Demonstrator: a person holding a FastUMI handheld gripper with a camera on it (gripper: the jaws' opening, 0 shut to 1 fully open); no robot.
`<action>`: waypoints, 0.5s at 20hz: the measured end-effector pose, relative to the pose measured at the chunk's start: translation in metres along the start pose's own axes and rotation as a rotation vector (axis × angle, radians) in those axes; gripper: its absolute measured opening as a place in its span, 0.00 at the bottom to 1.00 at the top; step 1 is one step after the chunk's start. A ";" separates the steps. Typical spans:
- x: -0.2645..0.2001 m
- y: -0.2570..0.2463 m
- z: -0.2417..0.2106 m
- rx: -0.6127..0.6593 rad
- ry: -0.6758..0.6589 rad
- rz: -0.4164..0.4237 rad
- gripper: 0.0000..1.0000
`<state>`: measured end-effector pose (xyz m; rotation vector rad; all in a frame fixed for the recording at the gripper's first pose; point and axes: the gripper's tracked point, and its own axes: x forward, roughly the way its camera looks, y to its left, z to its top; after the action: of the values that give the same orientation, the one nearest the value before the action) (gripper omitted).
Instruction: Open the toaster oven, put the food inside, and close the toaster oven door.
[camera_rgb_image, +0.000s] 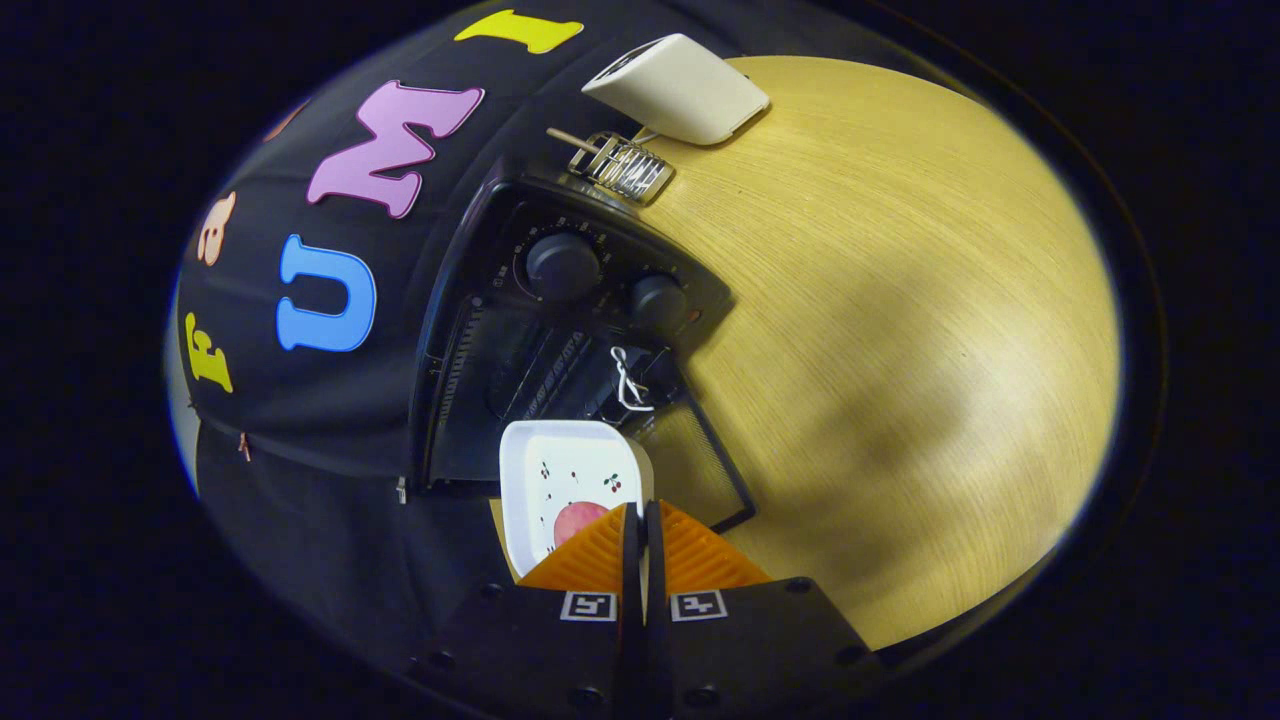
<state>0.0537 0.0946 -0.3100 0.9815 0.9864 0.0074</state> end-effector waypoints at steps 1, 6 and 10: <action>0.007 0.006 0.000 0.007 -0.009 0.005 0.05; 0.037 0.030 0.011 0.092 -0.091 0.013 0.05; 0.062 0.042 0.022 0.217 -0.156 0.027 0.05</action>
<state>0.1227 0.1296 -0.3196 1.1759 0.8417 -0.1540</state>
